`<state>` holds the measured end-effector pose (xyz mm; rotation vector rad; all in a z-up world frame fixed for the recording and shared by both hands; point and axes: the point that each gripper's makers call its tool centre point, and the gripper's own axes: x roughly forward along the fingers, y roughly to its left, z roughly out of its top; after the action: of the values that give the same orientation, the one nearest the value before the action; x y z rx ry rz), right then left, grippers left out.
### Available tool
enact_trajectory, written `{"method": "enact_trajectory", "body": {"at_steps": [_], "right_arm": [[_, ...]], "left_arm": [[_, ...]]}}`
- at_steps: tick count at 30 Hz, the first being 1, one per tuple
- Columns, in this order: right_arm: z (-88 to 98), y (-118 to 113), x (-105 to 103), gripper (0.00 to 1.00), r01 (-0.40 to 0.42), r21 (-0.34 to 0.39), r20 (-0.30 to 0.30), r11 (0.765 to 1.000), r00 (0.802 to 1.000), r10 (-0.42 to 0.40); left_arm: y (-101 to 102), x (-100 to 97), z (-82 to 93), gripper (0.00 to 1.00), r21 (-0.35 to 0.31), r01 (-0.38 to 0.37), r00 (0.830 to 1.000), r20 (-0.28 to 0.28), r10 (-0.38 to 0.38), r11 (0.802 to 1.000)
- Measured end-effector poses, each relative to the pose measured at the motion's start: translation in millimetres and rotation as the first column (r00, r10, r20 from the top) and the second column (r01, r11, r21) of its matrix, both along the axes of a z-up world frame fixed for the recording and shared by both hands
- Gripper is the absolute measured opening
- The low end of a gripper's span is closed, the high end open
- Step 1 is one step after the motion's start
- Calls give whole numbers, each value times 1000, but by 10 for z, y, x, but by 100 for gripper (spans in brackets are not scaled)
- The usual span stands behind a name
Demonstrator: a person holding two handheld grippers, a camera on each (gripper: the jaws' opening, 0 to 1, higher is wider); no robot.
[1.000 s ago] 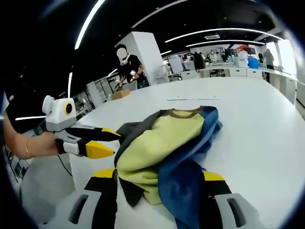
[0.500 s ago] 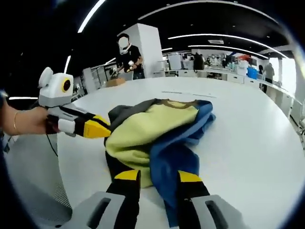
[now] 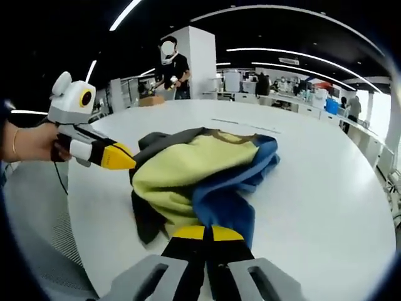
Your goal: Fold the garment on the visible template until the final outline fits inside the template.
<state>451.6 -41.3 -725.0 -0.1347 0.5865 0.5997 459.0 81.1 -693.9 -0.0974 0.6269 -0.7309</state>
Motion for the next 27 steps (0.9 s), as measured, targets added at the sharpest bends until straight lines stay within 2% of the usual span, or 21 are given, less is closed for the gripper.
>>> {"method": "enact_trajectory", "body": {"at_steps": [6, 9, 12, 15, 20, 23, 27], "right_arm": [[148, -28, 38, 0, -4, 11, 9, 1000, 1000, 3], [196, -72, 52, 0, 33, 32, -35, 999, 999, -32], [256, -119, 83, 0, 39, 37, -33, 999, 999, -38], [336, -166, 101, 0, 56, 49, -32, 997, 998, -54], [482, -302, 161, 0, 109, 80, -26, 991, 994, -108], [545, -393, 194, 0, 132, 77, -21, 988, 991, -131], [586, -514, 216, 0, 160, 75, -26, 984, 987, -158]], "left_arm": [[139, 9, 153, 0, -15, -26, 999, 19, 26, 1000], [231, 34, 229, 0, -24, -51, 998, 28, 51, 998], [373, 70, 327, 0, -29, -86, 995, 45, 87, 996], [518, 107, 406, 0, -7, -111, 991, 74, 111, 994], [843, 219, 516, 0, 9, -188, 977, 105, 186, 982], [1050, 298, 513, 0, -15, -252, 964, 86, 253, 968], [1272, 354, 493, 0, 15, -303, 950, 90, 300, 953]]}}
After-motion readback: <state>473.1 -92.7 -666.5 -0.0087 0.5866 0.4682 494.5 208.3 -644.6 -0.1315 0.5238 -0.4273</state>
